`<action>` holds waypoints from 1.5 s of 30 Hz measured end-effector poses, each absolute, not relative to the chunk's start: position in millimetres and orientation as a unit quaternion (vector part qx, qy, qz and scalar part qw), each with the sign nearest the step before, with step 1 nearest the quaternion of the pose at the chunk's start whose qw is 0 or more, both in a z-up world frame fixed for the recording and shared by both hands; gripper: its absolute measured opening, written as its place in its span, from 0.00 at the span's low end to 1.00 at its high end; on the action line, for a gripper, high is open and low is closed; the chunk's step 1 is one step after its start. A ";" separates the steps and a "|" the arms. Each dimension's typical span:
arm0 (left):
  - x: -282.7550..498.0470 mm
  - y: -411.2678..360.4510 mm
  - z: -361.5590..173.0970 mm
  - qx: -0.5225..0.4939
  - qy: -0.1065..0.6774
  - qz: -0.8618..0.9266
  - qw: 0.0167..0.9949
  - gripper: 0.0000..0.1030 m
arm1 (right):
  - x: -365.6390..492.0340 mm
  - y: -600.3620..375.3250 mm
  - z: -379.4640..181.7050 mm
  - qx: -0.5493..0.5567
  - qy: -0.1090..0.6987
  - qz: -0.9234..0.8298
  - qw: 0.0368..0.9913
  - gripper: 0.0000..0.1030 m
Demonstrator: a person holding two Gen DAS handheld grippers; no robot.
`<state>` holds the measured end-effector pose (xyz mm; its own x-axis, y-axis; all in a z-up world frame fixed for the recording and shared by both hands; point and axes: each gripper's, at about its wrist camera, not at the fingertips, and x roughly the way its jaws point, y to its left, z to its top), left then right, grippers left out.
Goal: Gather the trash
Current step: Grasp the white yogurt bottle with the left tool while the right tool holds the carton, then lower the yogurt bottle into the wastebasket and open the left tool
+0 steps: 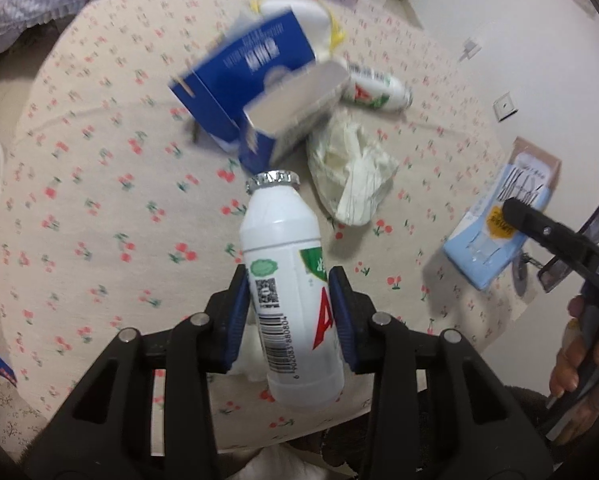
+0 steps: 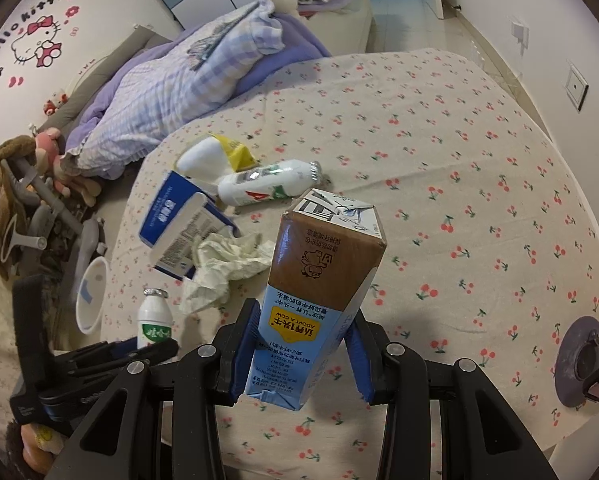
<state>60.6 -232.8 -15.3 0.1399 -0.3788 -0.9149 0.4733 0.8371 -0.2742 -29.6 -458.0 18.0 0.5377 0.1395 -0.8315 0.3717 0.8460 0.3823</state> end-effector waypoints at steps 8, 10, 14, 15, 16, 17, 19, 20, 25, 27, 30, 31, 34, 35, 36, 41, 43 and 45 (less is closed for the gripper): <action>84.5 -174.8 14.5 -0.006 0.561 -0.261 0.785 0.40 | -13.6 -427.8 42.6 0.261 0.457 -0.037 0.850 0.41; 90.8 -154.8 16.8 -0.016 0.557 -0.249 0.792 0.40 | -8.1 -417.4 48.7 0.257 0.453 -0.028 0.853 0.41; 104.9 -121.3 23.9 -0.038 0.552 -0.226 0.802 0.40 | 7.3 -393.0 58.5 0.247 0.450 -0.007 0.858 0.41; 107.8 -113.9 24.8 -0.042 0.550 -0.220 0.804 0.40 | 11.9 -386.1 60.6 0.244 0.450 -0.001 0.859 0.41; 110.1 -108.4 24.5 -0.046 0.549 -0.215 0.806 0.40 | 15.4 -380.2 61.7 0.242 0.450 0.003 0.860 0.41; 112.0 -100.5 26.3 -0.051 0.548 -0.211 0.808 0.40 | 18.6 -375.0 62.7 0.240 0.450 0.007 0.860 0.41; 116.2 -83.5 29.0 -0.060 0.545 -0.201 0.812 0.40 | 26.4 -363.0 65.0 0.236 0.450 0.016 0.861 0.41; 117.8 -75.5 29.9 -0.063 0.543 -0.197 0.814 0.40 | 29.5 -358.1 65.8 0.235 0.450 0.020 0.861 0.41; 128.5 -47.1 30.8 -0.070 0.535 -0.175 0.824 0.40 | 49.1 -330.3 68.5 0.228 0.451 0.041 0.862 0.41; 131.8 -34.9 31.5 -0.070 0.530 -0.167 0.828 0.40 | 57.2 -318.0 69.9 0.226 0.451 0.051 0.862 0.41; 138.3 -18.6 31.5 -0.074 0.527 -0.157 0.832 0.40 | 67.8 -301.8 71.9 0.224 0.452 0.062 0.861 0.41; 139.9 -13.8 31.2 -0.076 0.526 -0.154 0.833 0.40 | 72.2 -295.2 73.0 0.223 0.452 0.066 0.861 0.41; 146.5 1.1 30.1 -0.075 0.520 -0.137 0.840 0.40 | 85.6 -278.4 73.7 0.220 0.453 0.078 0.861 0.41; 149.2 6.0 29.1 -0.073 0.517 -0.130 0.843 0.40 | 88.7 -274.2 73.6 0.219 0.453 0.082 0.860 0.41; 151.5 10.5 28.0 -0.072 0.516 -0.125 0.845 0.40 | 92.9 -270.3 73.1 0.219 0.454 0.085 0.860 0.41; 165.1 32.7 20.8 -0.069 0.512 -0.106 0.849 0.40 | 115.1 -240.5 69.8 0.205 0.465 0.103 0.855 0.41; 170.2 40.5 18.0 -0.069 0.511 -0.099 0.851 0.40 | 123.1 -228.5 68.1 0.198 0.468 0.111 0.854 0.41; 176.4 48.6 14.6 -0.068 0.511 -0.092 0.852 0.40 | 129.0 -219.5 67.5 0.193 0.470 0.116 0.853 0.41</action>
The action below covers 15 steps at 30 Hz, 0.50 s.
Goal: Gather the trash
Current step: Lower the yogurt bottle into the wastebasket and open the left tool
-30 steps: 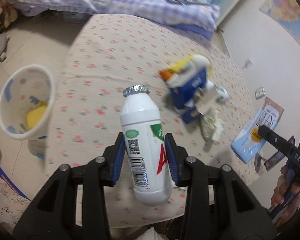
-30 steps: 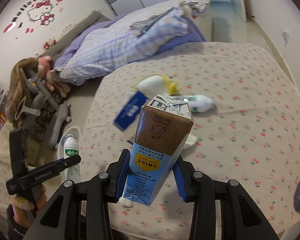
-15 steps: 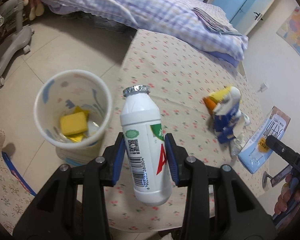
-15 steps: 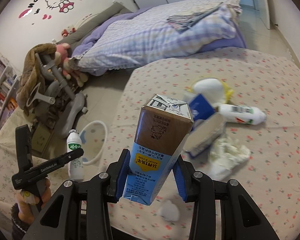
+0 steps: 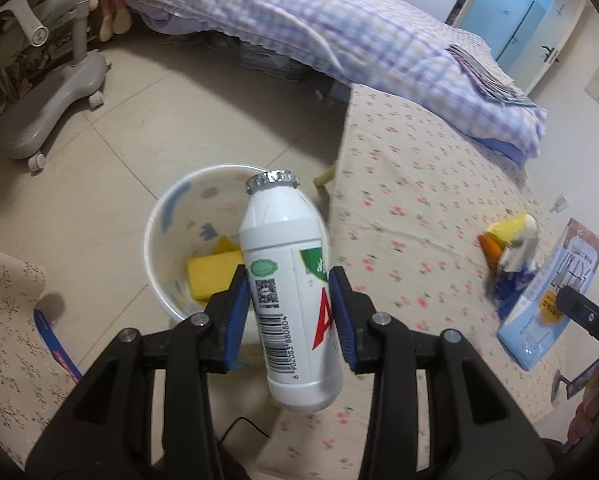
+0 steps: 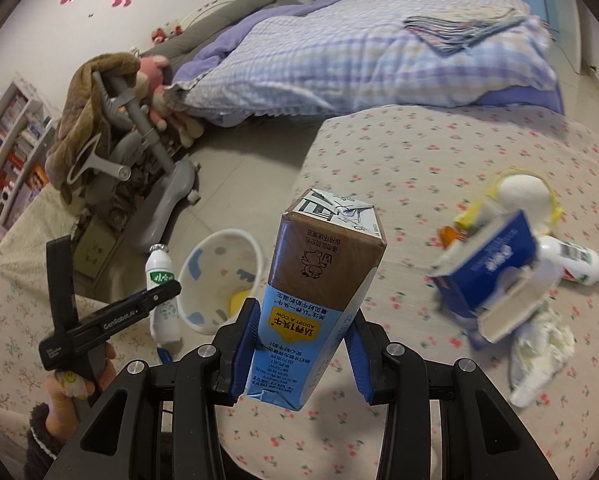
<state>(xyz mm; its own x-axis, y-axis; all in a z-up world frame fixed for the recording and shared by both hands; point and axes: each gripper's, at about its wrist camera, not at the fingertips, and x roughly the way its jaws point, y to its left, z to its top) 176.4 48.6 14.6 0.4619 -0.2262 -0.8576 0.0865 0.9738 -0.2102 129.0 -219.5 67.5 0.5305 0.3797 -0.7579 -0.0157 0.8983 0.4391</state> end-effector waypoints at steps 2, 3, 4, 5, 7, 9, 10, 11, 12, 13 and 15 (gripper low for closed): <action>182.3 55.3 10.7 -0.070 0.511 -0.086 0.852 0.40 | 135.6 -211.0 66.3 0.190 0.473 0.121 0.852 0.41; 184.8 58.2 8.4 -0.072 0.511 -0.084 0.853 0.40 | 138.3 -207.2 66.1 0.189 0.473 0.123 0.852 0.41; 187.4 60.9 5.8 -0.073 0.511 -0.083 0.852 0.40 | 142.2 -202.7 65.7 0.188 0.474 0.126 0.851 0.41; 190.0 63.4 2.7 -0.072 0.512 -0.080 0.852 0.40 | 145.1 -199.0 65.5 0.188 0.474 0.128 0.850 0.41; 194.1 67.8 -2.1 -0.072 0.512 -0.074 0.853 0.40 | 151.4 -188.5 65.3 0.189 0.475 0.135 0.849 0.41; 197.5 71.9 -4.8 -0.073 0.511 -0.069 0.853 0.40 | 155.2 -182.0 64.2 0.191 0.475 0.141 0.847 0.41; 198.9 73.9 -6.1 -0.075 0.510 -0.069 0.854 0.41 | 159.0 -176.1 63.2 0.190 0.476 0.145 0.846 0.41; 200.1 76.5 -7.8 -0.077 0.509 -0.070 0.855 0.41 | 161.3 -173.4 62.5 0.189 0.477 0.147 0.846 0.41; 201.1 78.0 -9.7 -0.077 0.510 -0.072 0.854 0.42 | 164.7 -167.7 61.2 0.188 0.478 0.151 0.845 0.41; 201.8 78.4 -11.1 -0.074 0.512 -0.074 0.852 0.43 | 167.4 -164.3 60.2 0.187 0.479 0.154 0.844 0.41; 200.3 79.6 -11.3 -0.064 0.512 -0.066 0.854 0.63 | 173.0 -154.6 57.0 0.185 0.480 0.159 0.842 0.41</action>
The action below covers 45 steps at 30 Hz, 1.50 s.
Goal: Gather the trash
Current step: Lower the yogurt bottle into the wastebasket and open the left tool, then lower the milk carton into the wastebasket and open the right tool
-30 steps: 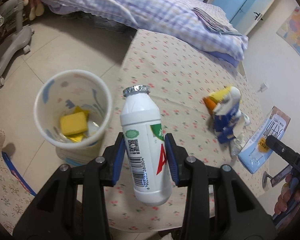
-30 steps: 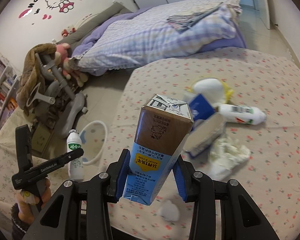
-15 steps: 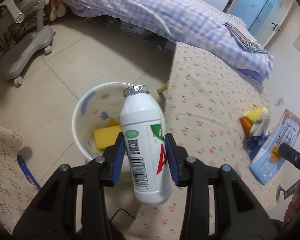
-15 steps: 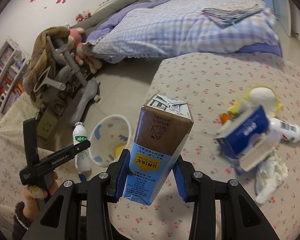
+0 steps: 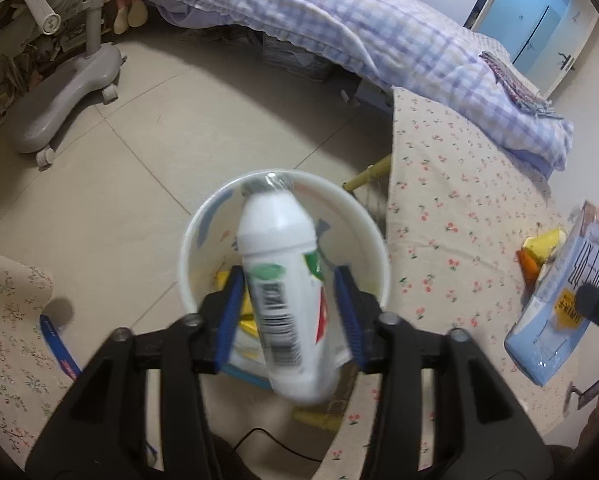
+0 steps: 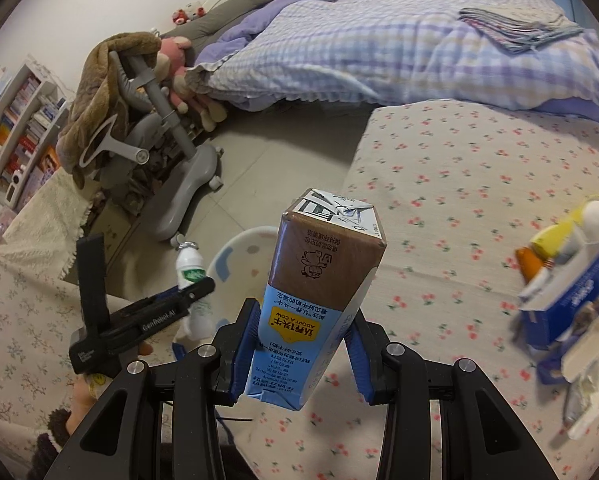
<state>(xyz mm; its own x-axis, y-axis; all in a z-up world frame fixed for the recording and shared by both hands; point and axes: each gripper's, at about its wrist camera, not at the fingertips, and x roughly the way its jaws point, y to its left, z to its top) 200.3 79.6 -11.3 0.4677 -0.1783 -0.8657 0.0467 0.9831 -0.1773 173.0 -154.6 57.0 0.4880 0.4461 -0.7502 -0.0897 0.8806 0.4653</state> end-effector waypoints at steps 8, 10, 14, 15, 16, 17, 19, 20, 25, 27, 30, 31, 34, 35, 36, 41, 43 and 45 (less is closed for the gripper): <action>187.6 99.1 -9.4 -0.035 0.516 -0.013 0.856 0.87 | 192.3 -126.4 43.7 0.178 0.485 0.165 0.840 0.41; 184.2 104.3 -9.6 -0.032 0.519 -0.002 0.854 0.88 | 195.6 -120.8 41.6 0.177 0.482 0.167 0.842 0.41; 175.6 115.3 -5.7 -0.034 0.519 0.015 0.854 0.95 | 205.1 -107.8 35.7 0.181 0.480 0.174 0.840 0.41; 173.7 118.4 -4.8 -0.036 0.520 0.017 0.853 0.95 | 207.6 -104.6 33.8 0.183 0.481 0.175 0.839 0.41; 172.7 120.3 -4.2 -0.038 0.522 0.018 0.852 0.95 | 210.7 -100.8 31.2 0.184 0.482 0.177 0.838 0.41; 171.0 123.2 -3.8 -0.043 0.524 0.017 0.850 0.95 | 212.9 -98.2 29.3 0.184 0.482 0.178 0.838 0.41; 168.8 127.0 -3.0 -0.047 0.527 0.017 0.848 0.95 | 219.3 -90.4 25.6 0.184 0.484 0.179 0.837 0.41; 167.4 129.2 -2.4 -0.047 0.527 0.019 0.848 0.96 | 220.6 -89.0 23.8 0.185 0.484 0.179 0.837 0.41; 163.8 140.5 -1.5 -0.050 0.526 0.033 0.848 0.96 | 231.8 -81.8 12.9 0.195 0.487 0.181 0.832 0.42; 163.4 145.0 -2.1 -0.056 0.528 0.036 0.847 0.96 | 235.2 -78.9 10.0 0.200 0.485 0.186 0.831 0.43; 163.3 148.3 -1.9 -0.059 0.528 0.039 0.847 0.96 | 239.1 -74.7 7.2 0.209 0.483 0.200 0.826 0.56; 163.0 148.3 -1.6 -0.057 0.527 0.039 0.847 0.96 | 239.7 -73.2 7.6 0.207 0.484 0.200 0.826 0.68; 161.3 148.7 -0.7 -0.051 0.524 0.041 0.849 0.96 | 236.5 -70.2 15.1 0.194 0.479 0.196 0.833 0.71; 161.0 149.0 -1.1 -0.050 0.524 0.042 0.849 0.96 | 234.6 -70.8 17.4 0.188 0.478 0.196 0.835 0.71; 161.1 149.4 -1.6 -0.049 0.525 0.043 0.849 0.96 | 232.9 -71.9 19.8 0.184 0.477 0.194 0.838 0.72; 160.5 145.4 -2.6 -0.047 0.527 0.038 0.848 0.97 | 221.5 -86.9 28.0 0.161 0.477 0.170 0.847 0.75; 160.6 142.4 -2.3 -0.051 0.528 0.031 0.847 0.97 | 215.8 -97.0 31.2 0.153 0.477 0.158 0.851 0.76; 160.1 137.4 -2.2 -0.058 0.531 0.022 0.845 0.97 | 211.3 -106.1 32.7 0.150 0.478 0.148 0.853 0.76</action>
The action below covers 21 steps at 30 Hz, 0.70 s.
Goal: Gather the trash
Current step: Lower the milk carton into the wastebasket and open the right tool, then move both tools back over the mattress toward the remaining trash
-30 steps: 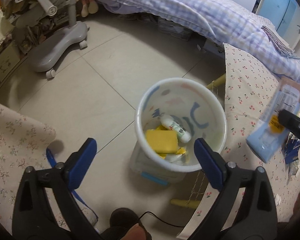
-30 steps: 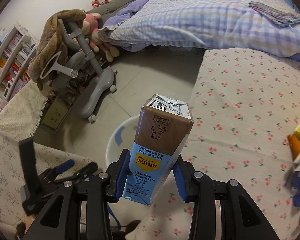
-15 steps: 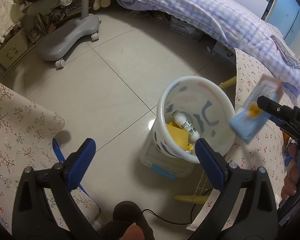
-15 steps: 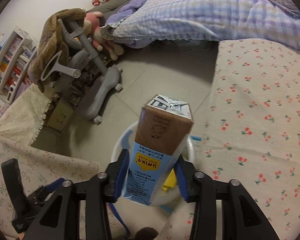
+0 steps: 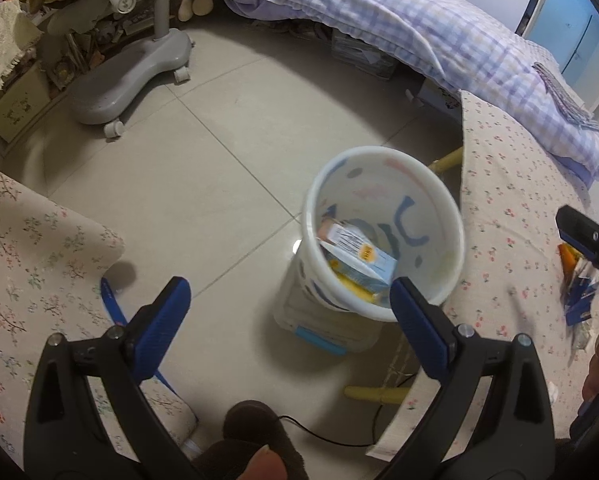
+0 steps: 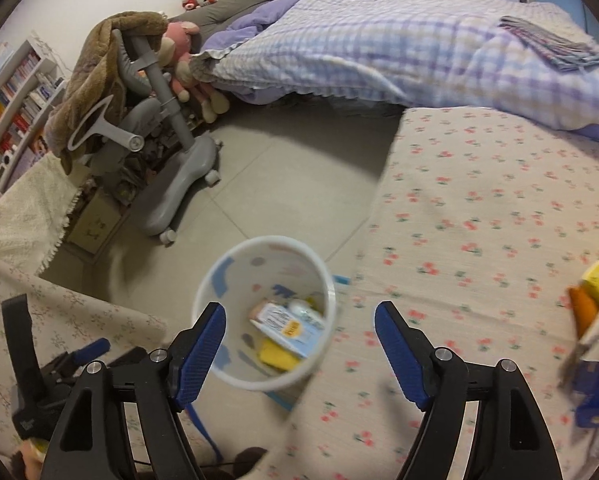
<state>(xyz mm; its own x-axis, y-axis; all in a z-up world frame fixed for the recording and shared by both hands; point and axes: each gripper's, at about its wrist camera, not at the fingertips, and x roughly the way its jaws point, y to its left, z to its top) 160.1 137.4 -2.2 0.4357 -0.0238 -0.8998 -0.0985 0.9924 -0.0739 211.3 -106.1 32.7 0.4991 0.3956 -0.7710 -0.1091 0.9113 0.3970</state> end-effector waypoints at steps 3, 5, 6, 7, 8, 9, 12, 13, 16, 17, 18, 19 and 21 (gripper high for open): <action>159.0 128.3 -2.2 -0.061 0.533 0.011 0.844 0.97 | 200.7 -124.6 36.0 0.152 0.480 0.135 0.854 0.77; 157.8 120.8 -2.4 -0.058 0.533 0.005 0.844 0.97 | 193.1 -135.7 38.5 0.152 0.479 0.128 0.855 0.77; 157.7 117.4 -2.4 -0.056 0.533 0.002 0.844 0.97 | 190.2 -139.6 39.8 0.150 0.478 0.125 0.856 0.77; 157.5 113.2 -2.6 -0.055 0.533 -0.001 0.844 0.97 | 184.6 -145.9 41.8 0.148 0.477 0.121 0.858 0.77; 157.3 108.6 -3.1 -0.054 0.534 -0.005 0.844 0.97 | 179.7 -151.6 43.0 0.145 0.476 0.118 0.859 0.77; 157.4 104.3 -3.5 -0.053 0.535 -0.009 0.843 0.97 | 175.7 -155.9 43.9 0.143 0.476 0.116 0.860 0.77; 157.9 90.3 -4.0 -0.048 0.538 -0.021 0.841 0.97 | 161.1 -174.8 46.2 0.138 0.476 0.109 0.861 0.77; 157.6 85.8 -4.0 -0.045 0.538 -0.024 0.841 0.97 | 157.4 -179.8 46.6 0.137 0.476 0.107 0.862 0.78; 155.5 67.7 -4.5 -0.029 0.540 -0.035 0.840 0.97 | 141.0 -203.2 46.9 0.130 0.476 0.092 0.865 0.78; 154.8 62.2 -4.5 -0.024 0.541 -0.039 0.840 0.97 | 136.7 -209.5 46.9 0.129 0.476 0.088 0.866 0.78; 154.0 57.1 -4.7 -0.020 0.542 -0.044 0.839 0.97 | 130.9 -218.2 46.7 0.129 0.476 0.083 0.866 0.78; 152.4 49.7 -4.9 -0.013 0.544 -0.051 0.838 0.97 | 127.3 -222.9 47.2 0.129 0.476 0.081 0.866 0.78; 149.1 39.0 -4.8 -0.004 0.545 -0.063 0.836 0.97 | 116.9 -238.0 47.0 0.128 0.476 0.074 0.867 0.78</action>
